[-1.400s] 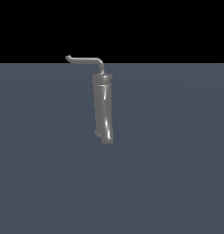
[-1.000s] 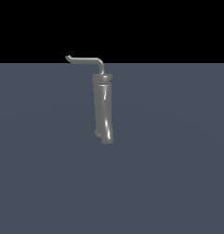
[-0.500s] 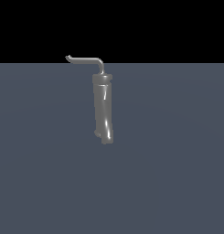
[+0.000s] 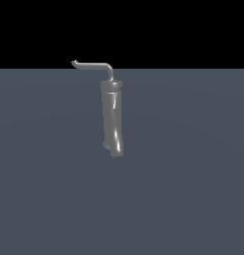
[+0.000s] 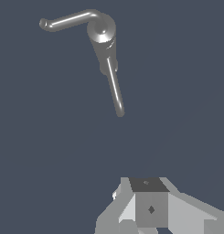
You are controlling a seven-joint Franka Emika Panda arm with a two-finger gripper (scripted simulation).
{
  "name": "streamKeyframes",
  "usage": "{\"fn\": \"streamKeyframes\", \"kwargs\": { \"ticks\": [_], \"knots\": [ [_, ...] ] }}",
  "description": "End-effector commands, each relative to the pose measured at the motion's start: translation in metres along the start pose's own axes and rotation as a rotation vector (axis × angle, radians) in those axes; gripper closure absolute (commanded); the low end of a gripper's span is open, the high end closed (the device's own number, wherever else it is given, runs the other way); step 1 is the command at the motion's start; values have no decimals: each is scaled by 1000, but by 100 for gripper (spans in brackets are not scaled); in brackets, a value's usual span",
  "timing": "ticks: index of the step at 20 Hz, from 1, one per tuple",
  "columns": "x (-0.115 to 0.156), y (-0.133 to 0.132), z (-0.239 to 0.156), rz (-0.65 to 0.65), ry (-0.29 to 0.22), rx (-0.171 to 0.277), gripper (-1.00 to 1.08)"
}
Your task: Turn on the faucet by rotating a designated handle.
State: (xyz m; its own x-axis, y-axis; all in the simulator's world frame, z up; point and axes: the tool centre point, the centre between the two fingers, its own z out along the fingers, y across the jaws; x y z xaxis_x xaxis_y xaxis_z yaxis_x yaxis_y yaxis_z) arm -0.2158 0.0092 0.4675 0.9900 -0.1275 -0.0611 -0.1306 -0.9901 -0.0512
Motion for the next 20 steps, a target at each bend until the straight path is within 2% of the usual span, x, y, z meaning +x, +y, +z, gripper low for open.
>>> {"fn": "streamKeyframes", "kwargs": {
  "ticks": [1,11,20],
  "knots": [
    [10,-4,1,42,-2,11,108],
    [64,-24,13,268,-19,53,108],
    [113,-45,32,487,-34,67,108]
  ]
}}
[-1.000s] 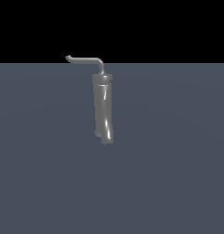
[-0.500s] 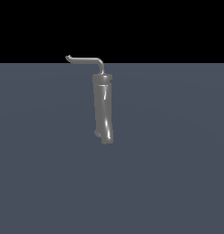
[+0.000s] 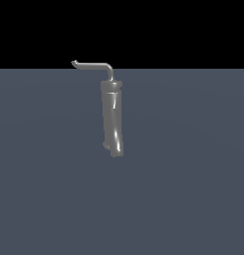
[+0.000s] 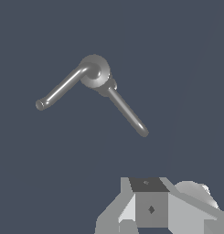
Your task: Turn on the faucet by rotating a designated handle.
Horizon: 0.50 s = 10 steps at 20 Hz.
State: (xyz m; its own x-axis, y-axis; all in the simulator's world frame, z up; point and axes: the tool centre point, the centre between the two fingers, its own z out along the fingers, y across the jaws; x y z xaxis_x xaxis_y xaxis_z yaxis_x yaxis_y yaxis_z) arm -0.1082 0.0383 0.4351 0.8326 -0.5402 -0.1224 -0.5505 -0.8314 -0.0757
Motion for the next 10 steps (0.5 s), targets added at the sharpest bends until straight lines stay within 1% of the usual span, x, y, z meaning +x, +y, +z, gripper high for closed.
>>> {"fn": "streamKeyframes", "kwargs": {
  "ticks": [1,10],
  "knots": [
    [10,-11,6,63,-2,2,108],
    [43,-50,34,286,4,-1,108]
  ]
}}
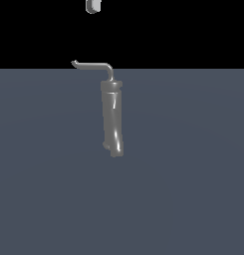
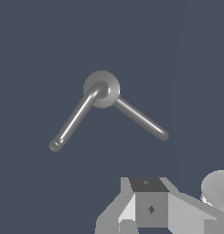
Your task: Turn on the faucet by rotating a designated handle.
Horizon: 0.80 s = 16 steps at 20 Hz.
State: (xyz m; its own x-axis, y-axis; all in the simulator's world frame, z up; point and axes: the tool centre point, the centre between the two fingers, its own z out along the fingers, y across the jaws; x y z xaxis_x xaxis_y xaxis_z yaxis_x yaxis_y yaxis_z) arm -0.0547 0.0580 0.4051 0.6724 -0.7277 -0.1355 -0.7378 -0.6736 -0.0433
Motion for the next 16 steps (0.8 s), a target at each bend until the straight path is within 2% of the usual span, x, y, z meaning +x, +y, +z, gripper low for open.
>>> {"fn": "streamKeyframes", "kwargs": {
  "ticks": [1,16],
  "knots": [
    [6,-13,9,64,4,-1,108],
    [34,-87,67,428,72,-10,108]
  ]
}}
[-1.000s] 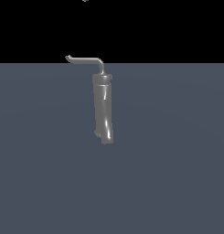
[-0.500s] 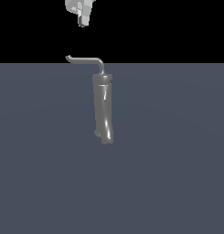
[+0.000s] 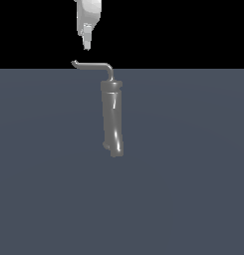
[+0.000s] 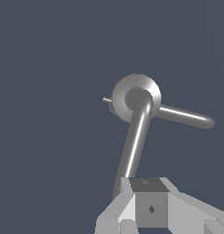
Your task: Turn on the faucet by rotating a designated handle.
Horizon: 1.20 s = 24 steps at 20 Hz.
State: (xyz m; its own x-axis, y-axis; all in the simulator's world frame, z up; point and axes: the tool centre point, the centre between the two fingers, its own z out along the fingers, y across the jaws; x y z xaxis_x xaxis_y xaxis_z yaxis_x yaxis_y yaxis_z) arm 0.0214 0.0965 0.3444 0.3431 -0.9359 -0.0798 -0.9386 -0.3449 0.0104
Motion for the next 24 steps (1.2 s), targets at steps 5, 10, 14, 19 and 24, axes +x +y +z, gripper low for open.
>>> {"fn": "streamKeyframes", "kwargs": {
  "ticks": [5,10,14,19,24],
  "knots": [
    [-5,-28,24,135,39,7,108],
    [-8,-42,36,201,61,14,108],
    [-10,-49,42,233,73,18,108],
    [-11,-52,45,247,78,20,108],
    [-12,-49,45,246,78,20,108]
  ]
}}
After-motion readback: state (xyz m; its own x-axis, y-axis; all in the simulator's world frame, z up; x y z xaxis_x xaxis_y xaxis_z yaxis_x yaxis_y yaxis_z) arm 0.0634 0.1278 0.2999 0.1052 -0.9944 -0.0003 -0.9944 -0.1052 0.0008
